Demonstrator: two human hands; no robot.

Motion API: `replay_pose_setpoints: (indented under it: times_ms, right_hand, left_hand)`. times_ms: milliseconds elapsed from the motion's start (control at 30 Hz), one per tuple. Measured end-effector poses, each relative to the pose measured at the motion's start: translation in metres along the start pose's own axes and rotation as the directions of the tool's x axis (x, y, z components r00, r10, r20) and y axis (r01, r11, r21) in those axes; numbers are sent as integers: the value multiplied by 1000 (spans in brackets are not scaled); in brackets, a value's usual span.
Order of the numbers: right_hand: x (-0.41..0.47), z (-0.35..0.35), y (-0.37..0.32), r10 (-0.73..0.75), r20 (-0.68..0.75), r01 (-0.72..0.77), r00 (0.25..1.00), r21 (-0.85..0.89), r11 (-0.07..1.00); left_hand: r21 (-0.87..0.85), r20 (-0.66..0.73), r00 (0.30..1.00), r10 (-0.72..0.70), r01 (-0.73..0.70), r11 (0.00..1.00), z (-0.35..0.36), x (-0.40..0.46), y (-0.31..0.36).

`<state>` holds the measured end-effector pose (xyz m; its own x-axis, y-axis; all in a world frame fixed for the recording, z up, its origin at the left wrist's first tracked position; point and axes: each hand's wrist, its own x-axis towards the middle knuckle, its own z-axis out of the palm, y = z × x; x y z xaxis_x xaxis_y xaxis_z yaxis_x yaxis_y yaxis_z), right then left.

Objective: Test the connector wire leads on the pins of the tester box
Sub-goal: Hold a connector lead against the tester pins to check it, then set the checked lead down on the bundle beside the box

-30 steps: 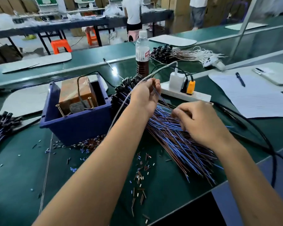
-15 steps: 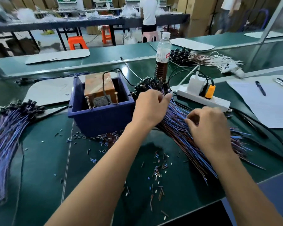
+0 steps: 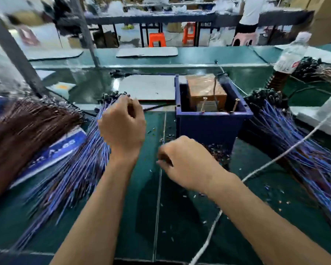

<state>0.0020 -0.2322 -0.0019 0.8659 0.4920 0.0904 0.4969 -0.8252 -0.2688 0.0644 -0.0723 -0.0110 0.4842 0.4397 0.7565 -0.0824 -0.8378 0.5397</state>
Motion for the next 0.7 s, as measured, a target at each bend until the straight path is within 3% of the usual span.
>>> replay_pose_setpoints:
  times_ms: [133,267,367,567,700]
  right_hand:
    - [68,31,-33,-41,73,40,996,6,999]
    - [108,52,-45,1,161,6,987,-41,999]
    - [117,54,-43,14,177,-5,984,-49,999]
    - [109,54,-39,15,167,-10,986,-30,999]
    - [104,54,-37,27,169,-31,985,21,999]
  left_hand:
    - [336,128,974,-185,133,932,-4,18,-55]
    - [514,269,884,-382,204,833,-6,20,-73]
    - [547,311,851,-424,204,812,-1,20,-78]
    - [586,281,880,-383,159,795,5,18,-82]
    - [521,256,881,-397,221,825,3,17,-82]
